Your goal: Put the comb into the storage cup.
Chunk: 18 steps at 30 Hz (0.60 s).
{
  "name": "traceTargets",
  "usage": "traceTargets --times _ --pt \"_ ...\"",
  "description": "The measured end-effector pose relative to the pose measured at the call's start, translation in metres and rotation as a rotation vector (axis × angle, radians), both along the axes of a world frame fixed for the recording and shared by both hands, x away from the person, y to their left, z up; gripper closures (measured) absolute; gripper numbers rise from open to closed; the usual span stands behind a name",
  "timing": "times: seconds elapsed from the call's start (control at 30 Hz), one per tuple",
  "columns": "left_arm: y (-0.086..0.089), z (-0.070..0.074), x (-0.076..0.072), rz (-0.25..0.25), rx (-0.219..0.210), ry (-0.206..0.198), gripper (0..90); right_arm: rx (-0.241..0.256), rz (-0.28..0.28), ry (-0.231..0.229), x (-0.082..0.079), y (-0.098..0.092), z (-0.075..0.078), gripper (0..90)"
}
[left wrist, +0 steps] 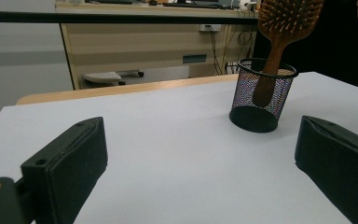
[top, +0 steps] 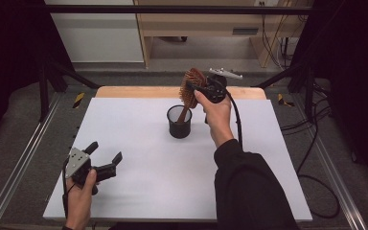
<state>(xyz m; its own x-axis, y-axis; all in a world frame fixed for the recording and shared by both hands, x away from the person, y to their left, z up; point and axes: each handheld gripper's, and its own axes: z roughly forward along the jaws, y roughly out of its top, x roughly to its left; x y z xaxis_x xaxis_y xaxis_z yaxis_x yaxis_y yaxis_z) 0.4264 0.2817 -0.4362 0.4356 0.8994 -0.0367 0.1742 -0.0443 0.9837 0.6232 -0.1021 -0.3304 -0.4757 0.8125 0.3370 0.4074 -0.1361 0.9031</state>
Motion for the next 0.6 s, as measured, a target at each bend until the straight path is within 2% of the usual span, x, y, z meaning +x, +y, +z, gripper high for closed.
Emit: traceTargets --times 0.23,0.6 --pt "0.0 0.0 0.0 -0.001 0.002 0.0 2.8 0.002 -0.001 0.01 0.0 0.001 -0.006 51.2" --pt "0.0 0.0 0.0 -0.003 -0.001 -0.002 2.6 -0.023 0.012 0.017 0.001 0.007 -0.012 51.0"
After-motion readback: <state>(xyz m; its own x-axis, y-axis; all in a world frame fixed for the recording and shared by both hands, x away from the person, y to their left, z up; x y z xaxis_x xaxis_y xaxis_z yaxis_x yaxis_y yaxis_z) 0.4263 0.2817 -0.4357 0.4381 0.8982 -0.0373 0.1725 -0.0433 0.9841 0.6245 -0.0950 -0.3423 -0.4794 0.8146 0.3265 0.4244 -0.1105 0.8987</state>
